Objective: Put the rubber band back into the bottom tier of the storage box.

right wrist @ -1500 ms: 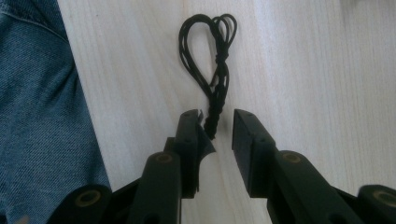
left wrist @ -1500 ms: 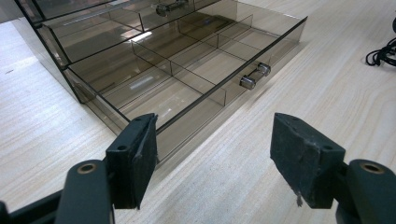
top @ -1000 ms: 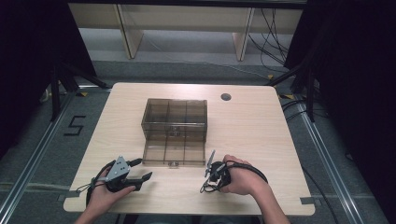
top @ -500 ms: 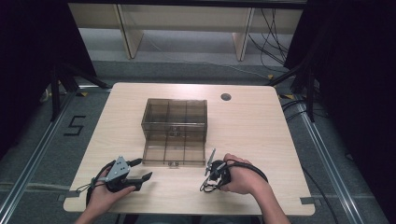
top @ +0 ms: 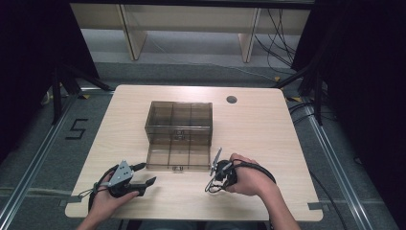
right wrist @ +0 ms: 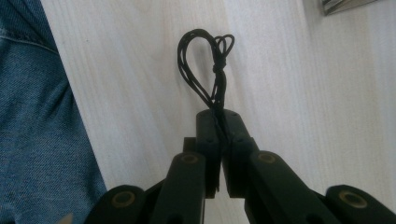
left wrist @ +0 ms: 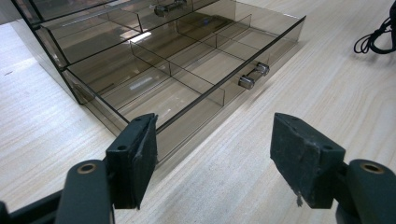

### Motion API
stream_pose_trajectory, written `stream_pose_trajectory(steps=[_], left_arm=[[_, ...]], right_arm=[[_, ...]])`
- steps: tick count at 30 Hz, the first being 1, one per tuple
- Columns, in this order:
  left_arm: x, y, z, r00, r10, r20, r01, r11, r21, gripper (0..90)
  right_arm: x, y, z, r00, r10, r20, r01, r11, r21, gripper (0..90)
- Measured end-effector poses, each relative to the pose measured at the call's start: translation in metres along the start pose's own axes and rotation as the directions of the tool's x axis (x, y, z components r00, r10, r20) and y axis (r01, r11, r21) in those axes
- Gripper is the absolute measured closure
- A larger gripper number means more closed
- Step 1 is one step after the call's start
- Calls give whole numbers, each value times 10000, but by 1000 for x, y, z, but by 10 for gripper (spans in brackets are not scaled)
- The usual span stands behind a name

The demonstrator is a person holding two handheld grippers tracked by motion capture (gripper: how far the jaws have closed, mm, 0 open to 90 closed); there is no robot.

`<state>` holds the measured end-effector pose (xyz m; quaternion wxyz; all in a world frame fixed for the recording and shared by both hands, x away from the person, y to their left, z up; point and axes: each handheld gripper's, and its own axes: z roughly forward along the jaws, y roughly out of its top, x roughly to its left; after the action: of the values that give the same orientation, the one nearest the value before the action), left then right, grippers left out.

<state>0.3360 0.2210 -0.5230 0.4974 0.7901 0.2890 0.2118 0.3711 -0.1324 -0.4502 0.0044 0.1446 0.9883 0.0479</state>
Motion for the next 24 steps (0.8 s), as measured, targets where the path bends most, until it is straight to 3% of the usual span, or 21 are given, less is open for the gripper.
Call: stream_pose_trajectory(steps=[3, 9, 12, 13, 16, 24], left_arm=[[0, 0, 0, 10000, -10, 7, 10, 10000, -20, 316], [0, 0, 0, 10000, -4, 11, 4, 10000, -22, 316], [0, 0, 0, 10000, -4, 9, 4, 10000, -16, 315], [0, 0, 0, 10000, -8, 13, 8, 10000, -16, 316], [0, 0, 0, 10000, -9, 7, 9, 10000, -20, 316], [0, 0, 0, 10000, -41, 23, 42, 10000, -44, 316]], right_arm=[[-2, 0, -3, 10000, 1, 50, 0, 9998, -222, 878], [-2, 3, -10, 9996, 204, 178, -201, 9997, -162, 878], [-5, 4, -12, 9997, -30, 237, 37, 9996, -294, 878], [-3, 5, -14, 9992, 346, 224, -341, 9992, -209, 879], [-5, 6, -16, 9994, 101, 316, -94, 9997, -219, 879], [-9, 9, -19, 9996, 9, 296, 1, 9995, -330, 879]])
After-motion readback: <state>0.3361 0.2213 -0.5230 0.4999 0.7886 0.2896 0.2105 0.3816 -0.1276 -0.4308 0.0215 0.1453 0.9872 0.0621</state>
